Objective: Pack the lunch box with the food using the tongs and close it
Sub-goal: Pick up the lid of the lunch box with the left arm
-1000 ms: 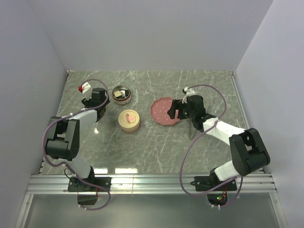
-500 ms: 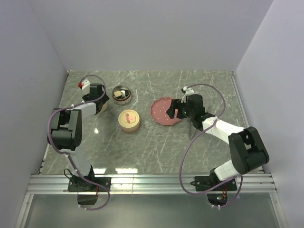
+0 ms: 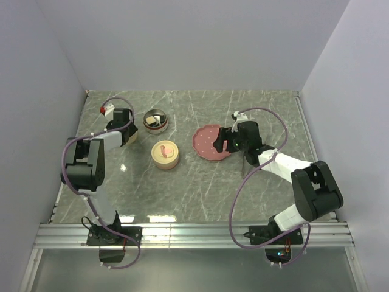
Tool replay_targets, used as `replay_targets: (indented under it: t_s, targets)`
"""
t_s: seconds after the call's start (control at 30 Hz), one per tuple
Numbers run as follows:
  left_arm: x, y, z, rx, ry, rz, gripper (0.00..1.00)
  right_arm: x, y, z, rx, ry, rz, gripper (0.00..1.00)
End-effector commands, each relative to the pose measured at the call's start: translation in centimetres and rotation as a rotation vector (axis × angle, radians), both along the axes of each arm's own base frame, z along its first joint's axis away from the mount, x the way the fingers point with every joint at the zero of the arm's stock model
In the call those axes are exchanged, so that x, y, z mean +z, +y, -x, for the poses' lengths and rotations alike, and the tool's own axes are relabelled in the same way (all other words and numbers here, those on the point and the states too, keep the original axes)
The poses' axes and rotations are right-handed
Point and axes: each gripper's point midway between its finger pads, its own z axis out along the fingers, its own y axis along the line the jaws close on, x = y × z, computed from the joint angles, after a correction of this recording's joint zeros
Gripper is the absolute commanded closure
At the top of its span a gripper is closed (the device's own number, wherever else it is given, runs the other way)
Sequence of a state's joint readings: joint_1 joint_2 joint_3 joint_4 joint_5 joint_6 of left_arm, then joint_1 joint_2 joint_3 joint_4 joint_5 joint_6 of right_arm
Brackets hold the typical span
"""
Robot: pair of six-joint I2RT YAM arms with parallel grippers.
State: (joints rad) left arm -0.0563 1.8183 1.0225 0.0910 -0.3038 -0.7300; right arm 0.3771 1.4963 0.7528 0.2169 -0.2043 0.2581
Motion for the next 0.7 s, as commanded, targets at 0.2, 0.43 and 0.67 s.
replay_targets:
  t_s: [0.2,0.43,0.67]
  targets:
    - [-0.1,0.1,-0.5,-0.003,-0.016,0.061,0.61,2.1,0.8,-1.2,0.022,-0.069,-0.015,0.15]
    - [-0.4,0.0,-0.8,-0.031,-0.008,0.081,0.91,1.8,0.8,-1.3,0.024,-0.061,-0.008,0.15]
    - [0.8,-0.2,-0.4,-0.063,-0.019,0.069,1.0,1.5,1.0,-1.5,0.027,-0.053,-0.008,0.15]
